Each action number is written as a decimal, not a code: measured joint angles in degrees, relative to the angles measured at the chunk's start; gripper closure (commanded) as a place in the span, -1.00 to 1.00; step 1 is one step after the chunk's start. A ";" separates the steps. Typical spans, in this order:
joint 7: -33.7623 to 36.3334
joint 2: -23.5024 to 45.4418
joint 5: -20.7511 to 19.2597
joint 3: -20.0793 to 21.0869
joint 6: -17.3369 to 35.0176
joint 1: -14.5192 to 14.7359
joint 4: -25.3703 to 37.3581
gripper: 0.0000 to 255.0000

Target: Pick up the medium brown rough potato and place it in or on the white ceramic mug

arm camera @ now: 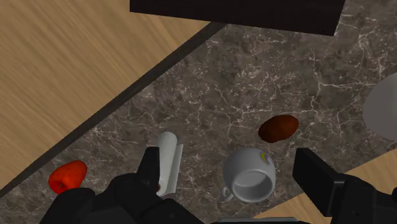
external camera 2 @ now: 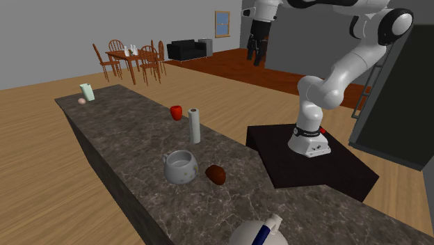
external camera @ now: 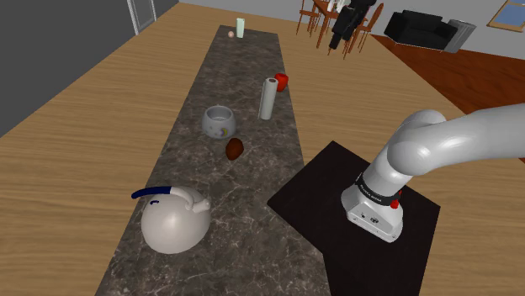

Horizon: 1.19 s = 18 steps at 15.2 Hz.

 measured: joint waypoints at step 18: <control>24.40 9.26 12.81 8.14 33.43 -0.64 -22.40 -1.00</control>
